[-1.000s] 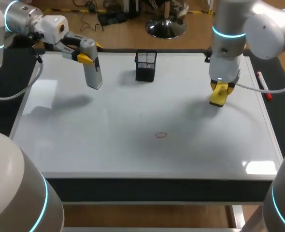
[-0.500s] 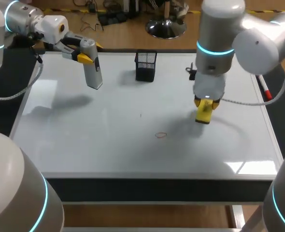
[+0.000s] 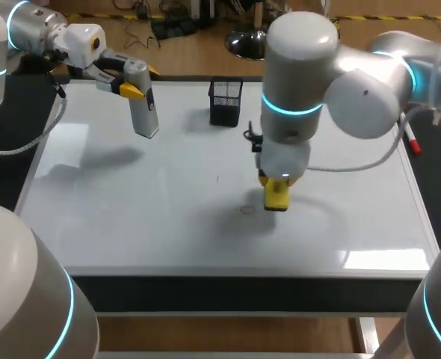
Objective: Pick up the inspection probe, press it on each red-marked spot on the whiteboard one by one, put down the probe, pick up the eraser, and wipe off all the red marks.
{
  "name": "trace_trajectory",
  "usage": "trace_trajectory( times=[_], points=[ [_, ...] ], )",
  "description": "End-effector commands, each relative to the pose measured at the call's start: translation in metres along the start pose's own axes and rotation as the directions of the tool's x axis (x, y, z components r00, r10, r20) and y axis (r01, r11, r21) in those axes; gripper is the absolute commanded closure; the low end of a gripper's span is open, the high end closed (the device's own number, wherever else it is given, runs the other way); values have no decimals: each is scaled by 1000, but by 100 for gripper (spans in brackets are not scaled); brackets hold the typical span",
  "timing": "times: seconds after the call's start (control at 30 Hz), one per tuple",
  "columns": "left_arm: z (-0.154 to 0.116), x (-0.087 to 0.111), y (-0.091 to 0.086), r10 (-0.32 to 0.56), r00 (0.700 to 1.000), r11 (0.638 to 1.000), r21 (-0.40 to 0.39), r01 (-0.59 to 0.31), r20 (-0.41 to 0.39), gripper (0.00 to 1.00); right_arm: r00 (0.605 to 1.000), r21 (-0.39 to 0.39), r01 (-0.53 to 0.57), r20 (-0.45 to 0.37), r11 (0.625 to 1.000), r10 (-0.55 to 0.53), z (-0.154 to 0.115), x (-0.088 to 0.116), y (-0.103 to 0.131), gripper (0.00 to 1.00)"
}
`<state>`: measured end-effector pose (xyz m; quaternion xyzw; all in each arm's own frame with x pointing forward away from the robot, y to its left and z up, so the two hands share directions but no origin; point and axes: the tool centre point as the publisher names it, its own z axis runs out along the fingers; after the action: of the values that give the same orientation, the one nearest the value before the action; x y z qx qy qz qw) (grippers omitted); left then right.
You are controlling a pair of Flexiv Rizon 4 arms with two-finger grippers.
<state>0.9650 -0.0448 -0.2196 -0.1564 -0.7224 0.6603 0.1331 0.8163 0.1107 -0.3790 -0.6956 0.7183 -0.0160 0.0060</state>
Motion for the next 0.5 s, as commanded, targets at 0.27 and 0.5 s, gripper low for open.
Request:
trace_trajectory(
  times=[0.27,0.5],
  points=[
    [-1,-1,0,-1,1000,1000,1,1,-3,100,994,-3,108,-16,994,-108,16,-51,16,100],
    [-1,-1,0,-1,1000,1000,1,1,-3,100,991,-14,133,2,991,-133,26,-64,20,100]
  ],
)
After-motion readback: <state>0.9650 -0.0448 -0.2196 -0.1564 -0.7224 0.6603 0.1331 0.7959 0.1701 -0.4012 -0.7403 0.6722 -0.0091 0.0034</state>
